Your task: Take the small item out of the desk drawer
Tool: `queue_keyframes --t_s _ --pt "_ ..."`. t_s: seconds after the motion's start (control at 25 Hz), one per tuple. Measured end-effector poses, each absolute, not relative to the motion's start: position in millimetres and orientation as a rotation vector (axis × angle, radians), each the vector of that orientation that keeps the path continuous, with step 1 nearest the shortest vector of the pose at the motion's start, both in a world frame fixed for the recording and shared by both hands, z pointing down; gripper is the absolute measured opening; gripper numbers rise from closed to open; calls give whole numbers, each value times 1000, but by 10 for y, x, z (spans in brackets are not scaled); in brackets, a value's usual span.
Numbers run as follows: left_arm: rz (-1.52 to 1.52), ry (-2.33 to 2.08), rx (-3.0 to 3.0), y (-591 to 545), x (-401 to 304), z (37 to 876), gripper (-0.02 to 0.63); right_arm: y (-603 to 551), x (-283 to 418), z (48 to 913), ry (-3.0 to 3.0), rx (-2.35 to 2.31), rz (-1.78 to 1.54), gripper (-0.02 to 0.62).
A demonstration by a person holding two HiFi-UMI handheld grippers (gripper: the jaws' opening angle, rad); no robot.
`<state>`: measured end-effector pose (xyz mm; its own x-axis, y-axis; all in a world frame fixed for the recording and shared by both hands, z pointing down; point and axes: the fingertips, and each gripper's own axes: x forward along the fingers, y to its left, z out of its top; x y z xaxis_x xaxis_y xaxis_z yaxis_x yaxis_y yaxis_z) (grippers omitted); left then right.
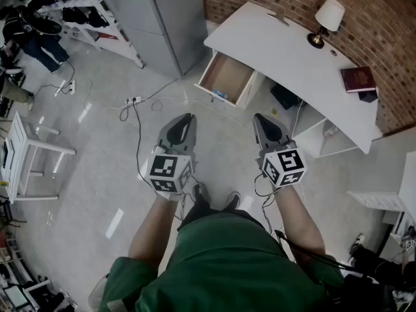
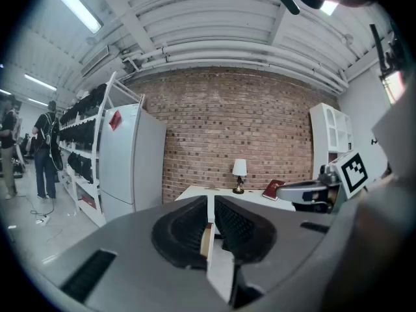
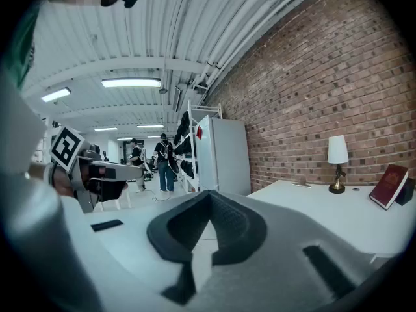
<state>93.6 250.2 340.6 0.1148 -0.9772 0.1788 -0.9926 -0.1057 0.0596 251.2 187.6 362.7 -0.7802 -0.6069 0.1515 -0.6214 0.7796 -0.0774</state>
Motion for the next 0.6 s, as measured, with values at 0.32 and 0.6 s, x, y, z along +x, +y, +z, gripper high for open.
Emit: queue_keyframes --t_s 0.32,0.6 --pt "137 -1958 2212 2592 572 3501 29 1960 2210 3697 -2821 1004 206 2" --pt "131 -1935 2261 2550 172 3489 29 1935 1879 3661 -2801 1042 183 5"
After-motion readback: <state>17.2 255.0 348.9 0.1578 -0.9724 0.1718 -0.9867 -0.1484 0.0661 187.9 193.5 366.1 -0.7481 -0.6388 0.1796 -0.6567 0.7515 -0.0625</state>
